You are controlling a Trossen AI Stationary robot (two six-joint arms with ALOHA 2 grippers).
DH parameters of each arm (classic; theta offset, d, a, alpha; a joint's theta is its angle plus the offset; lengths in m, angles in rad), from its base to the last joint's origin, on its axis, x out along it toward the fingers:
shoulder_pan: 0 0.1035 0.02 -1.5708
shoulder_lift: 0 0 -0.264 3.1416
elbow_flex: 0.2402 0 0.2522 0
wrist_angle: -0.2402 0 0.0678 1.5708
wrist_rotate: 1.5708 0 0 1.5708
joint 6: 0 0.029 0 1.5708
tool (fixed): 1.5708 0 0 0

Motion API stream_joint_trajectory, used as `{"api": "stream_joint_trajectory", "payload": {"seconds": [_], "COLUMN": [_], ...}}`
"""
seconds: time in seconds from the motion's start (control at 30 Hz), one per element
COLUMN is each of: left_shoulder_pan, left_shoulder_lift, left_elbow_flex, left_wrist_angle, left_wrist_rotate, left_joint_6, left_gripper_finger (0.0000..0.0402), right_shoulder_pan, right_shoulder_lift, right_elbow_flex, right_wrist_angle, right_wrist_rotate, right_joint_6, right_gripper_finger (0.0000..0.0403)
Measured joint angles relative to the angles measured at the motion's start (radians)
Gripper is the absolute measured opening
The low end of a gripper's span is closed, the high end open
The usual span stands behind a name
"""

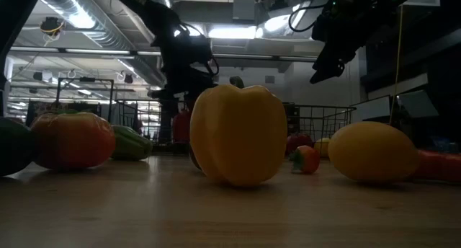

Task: Sort produce into baskets
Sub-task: Put the red bell pepper into the left golden wire basket

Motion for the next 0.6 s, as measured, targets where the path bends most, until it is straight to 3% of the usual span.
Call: {"api": "stream_joint_trajectory", "payload": {"seconds": [0.27,0.6], "left_shoulder_pan": [0.003,0.036], "left_shoulder_lift": [0.000,0.000], "left_elbow_flex": [-0.043,-0.048], "left_wrist_angle": [0.032,0.038], "left_wrist_rotate": [-0.001,0.113], "left_joint_6": [0.010,0.080], "left_gripper_finger": [0.0318,0.0318], "right_shoulder_pan": [0.000,0.000], "right_shoulder_lift": [0.000,0.000], "right_elbow_flex": [0.000,0.000], "right_wrist_angle": [0.000,0.000], "right_wrist_rotate": [0.000,0.000], "right_joint_6": [0.000,0.000], "right_gripper_finger": [0.0326,0.0326]}}
